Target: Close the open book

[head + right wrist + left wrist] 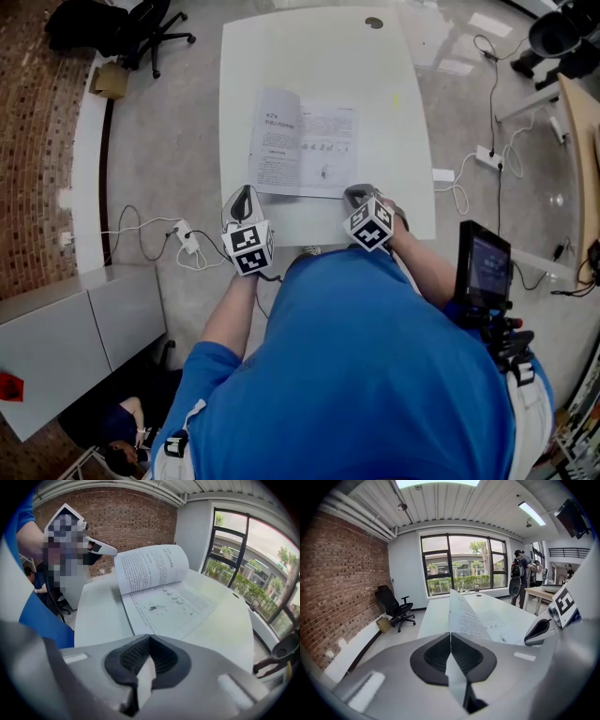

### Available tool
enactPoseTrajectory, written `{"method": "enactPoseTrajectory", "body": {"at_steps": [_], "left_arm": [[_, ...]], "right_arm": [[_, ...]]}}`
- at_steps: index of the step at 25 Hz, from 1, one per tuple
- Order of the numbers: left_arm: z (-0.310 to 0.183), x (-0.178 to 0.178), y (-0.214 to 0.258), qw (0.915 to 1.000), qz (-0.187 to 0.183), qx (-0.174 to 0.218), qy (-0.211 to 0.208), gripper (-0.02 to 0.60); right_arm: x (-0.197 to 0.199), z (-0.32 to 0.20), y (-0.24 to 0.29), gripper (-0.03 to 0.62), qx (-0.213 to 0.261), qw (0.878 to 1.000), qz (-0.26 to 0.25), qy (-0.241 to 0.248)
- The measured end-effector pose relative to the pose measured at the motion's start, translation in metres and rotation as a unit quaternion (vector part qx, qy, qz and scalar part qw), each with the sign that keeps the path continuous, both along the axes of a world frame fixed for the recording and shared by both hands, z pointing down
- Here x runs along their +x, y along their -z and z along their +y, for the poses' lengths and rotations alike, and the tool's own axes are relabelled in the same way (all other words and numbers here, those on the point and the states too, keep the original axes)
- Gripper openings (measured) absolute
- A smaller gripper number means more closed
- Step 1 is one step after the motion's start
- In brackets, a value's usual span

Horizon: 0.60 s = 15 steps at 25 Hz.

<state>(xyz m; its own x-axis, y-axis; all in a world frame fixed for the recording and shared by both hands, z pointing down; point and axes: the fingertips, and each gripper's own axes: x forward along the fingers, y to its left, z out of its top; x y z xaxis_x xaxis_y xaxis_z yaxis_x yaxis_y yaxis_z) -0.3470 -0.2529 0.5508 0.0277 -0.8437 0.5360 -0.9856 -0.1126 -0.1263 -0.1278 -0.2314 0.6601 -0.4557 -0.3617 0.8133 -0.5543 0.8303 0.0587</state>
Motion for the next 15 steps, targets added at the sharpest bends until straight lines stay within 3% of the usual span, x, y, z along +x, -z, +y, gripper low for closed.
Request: {"method": "enactPoseTrajectory", "body": {"at_steps": [15], "left_arm": [[0.023,-0.048,-0.028,0.9988,-0.004,-0.033,0.037,0.017]], "right_arm": [[-0.010,0.014,0.004,0.003,0.007,1.000,0.019,0.019]]}}
